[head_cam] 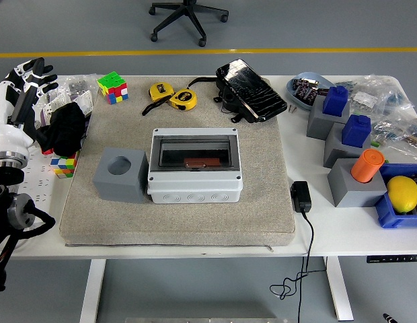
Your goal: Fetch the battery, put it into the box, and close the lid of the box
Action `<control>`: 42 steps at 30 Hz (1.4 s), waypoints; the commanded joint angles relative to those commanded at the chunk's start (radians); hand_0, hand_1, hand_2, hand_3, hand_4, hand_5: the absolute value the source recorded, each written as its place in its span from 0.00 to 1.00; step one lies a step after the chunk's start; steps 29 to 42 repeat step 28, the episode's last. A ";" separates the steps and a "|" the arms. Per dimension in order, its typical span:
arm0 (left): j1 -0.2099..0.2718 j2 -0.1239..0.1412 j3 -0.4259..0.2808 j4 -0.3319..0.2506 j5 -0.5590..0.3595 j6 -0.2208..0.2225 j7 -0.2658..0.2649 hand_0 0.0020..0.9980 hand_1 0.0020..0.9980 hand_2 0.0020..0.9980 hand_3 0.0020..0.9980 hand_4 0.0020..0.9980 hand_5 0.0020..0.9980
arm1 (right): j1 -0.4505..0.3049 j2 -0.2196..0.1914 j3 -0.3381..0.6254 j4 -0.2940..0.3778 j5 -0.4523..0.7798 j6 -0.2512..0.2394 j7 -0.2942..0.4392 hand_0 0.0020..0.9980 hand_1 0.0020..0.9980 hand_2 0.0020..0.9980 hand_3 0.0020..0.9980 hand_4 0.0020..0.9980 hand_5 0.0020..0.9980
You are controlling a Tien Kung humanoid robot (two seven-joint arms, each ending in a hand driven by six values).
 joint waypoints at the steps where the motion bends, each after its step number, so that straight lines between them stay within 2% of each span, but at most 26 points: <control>1: 0.000 0.000 0.000 -0.001 0.000 0.000 -0.001 0.60 0.61 0.64 0.65 0.97 0.57 | 0.000 0.000 0.000 0.000 0.000 0.000 0.000 0.57 0.64 0.66 0.54 0.87 0.41; 42: -0.012 0.009 0.010 -0.001 0.002 0.000 0.002 0.60 0.61 0.63 0.64 0.97 0.57 | 0.009 -0.004 -0.014 0.001 0.004 0.000 -0.001 0.57 0.64 0.66 0.54 0.87 0.41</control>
